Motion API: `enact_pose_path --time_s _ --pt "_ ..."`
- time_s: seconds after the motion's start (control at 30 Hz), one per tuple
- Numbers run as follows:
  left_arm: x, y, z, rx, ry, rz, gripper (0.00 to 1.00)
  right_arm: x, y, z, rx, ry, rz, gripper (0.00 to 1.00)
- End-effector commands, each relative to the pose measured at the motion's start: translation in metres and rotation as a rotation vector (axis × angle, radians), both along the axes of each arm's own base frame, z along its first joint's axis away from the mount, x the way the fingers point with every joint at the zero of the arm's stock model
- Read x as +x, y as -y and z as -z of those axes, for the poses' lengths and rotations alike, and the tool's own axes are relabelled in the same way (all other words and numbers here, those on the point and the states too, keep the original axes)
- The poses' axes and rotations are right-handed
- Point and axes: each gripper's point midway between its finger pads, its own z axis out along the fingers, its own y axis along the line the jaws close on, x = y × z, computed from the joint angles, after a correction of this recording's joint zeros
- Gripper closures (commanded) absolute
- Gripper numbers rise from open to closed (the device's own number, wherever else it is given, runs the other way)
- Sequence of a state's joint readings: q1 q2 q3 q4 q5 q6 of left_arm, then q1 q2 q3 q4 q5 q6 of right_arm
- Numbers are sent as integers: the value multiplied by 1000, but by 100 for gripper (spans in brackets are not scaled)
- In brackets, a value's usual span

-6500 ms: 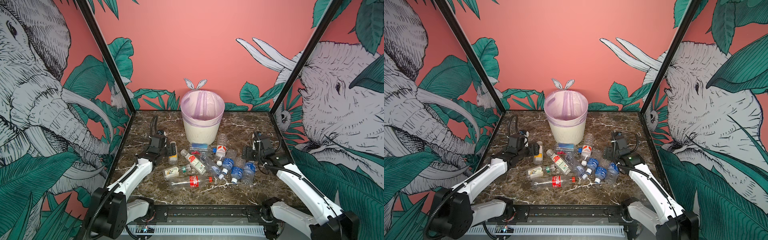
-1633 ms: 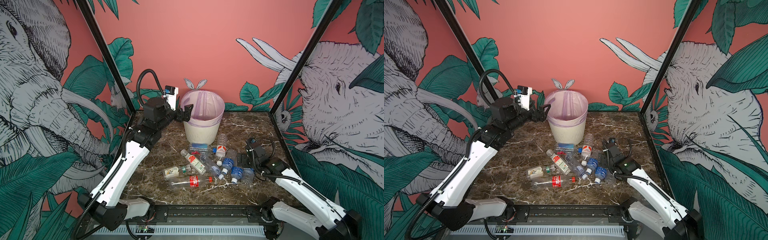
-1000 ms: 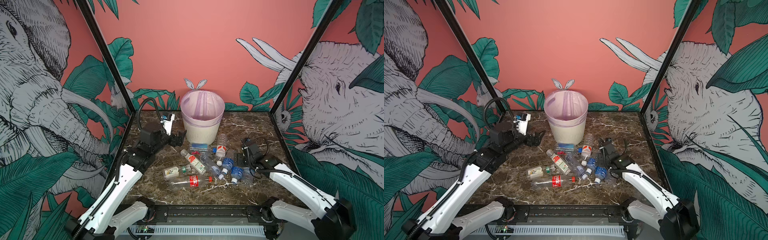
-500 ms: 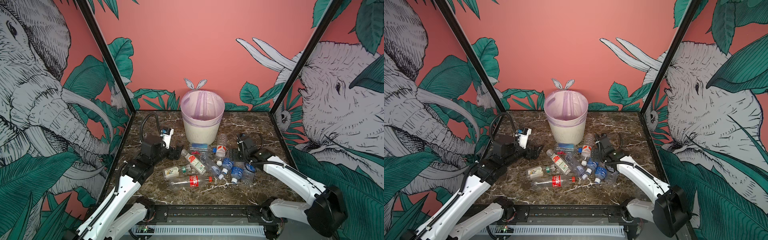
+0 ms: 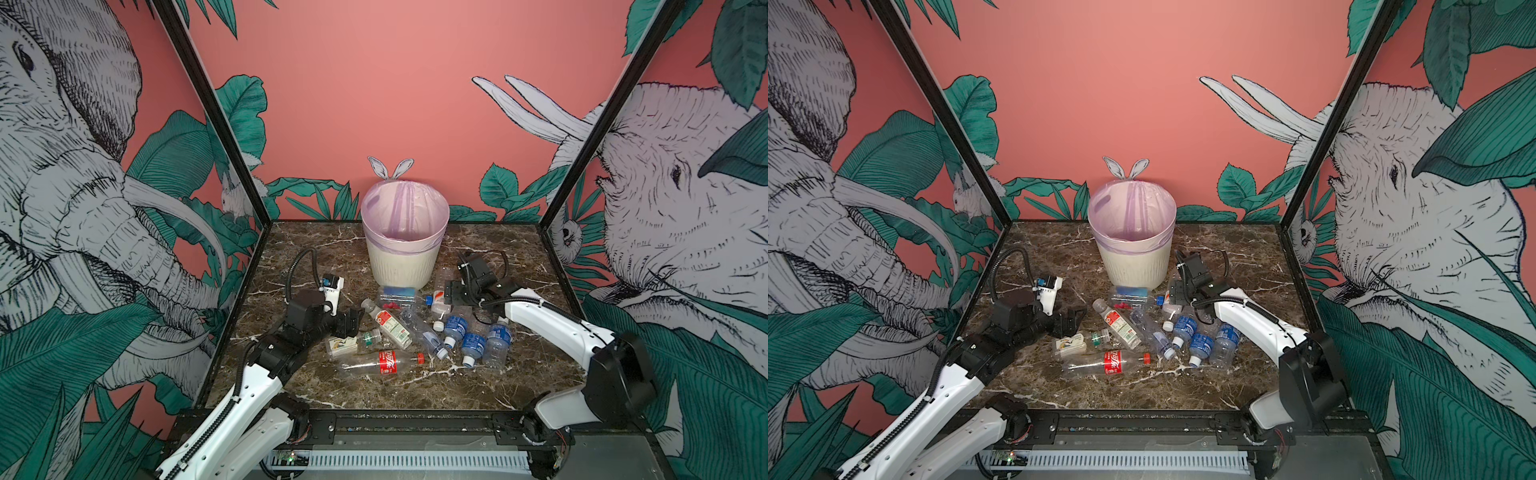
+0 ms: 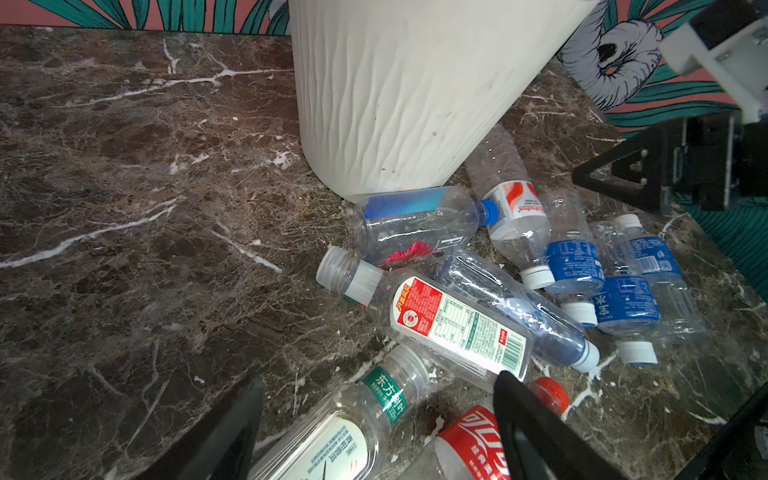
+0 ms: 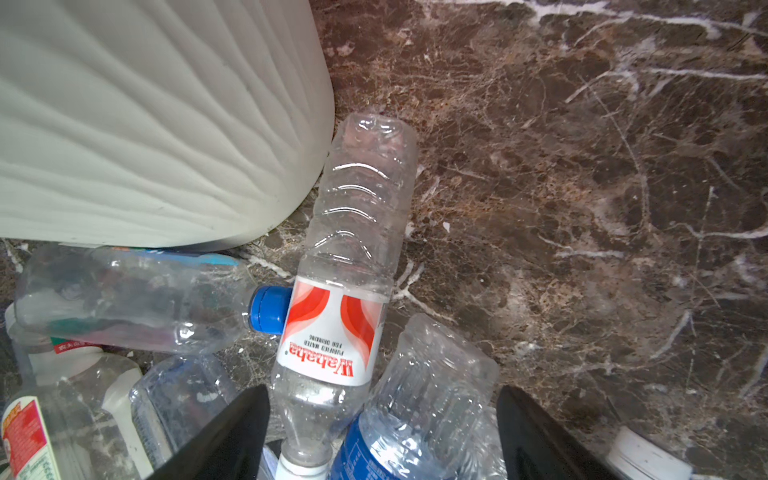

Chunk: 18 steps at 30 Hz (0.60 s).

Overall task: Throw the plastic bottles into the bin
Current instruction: 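Draw left gripper back while right gripper reaches the clear bottle by the bin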

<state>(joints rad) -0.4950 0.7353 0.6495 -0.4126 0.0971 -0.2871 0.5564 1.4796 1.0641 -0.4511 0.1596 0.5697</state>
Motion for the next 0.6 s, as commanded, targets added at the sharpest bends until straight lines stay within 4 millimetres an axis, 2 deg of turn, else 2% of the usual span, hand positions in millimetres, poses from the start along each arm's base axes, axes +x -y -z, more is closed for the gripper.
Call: enact_pose_path --time_s 0.0,0.13,0.17,0.57 --pt "-5 1 3 -40 -2 -4 13 15 -14 -1 46 12 24 13" --pt "-8 0 11 -39 -17 -4 13 26 -25 4 78 6 35 13" --pt "-9 0 13 -38 -22 -4 13 30 -26 13 69 -11 39 13" --pt "-15 -4 22 -27 -38 -7 13 45 -33 46 41 -58 66 16"
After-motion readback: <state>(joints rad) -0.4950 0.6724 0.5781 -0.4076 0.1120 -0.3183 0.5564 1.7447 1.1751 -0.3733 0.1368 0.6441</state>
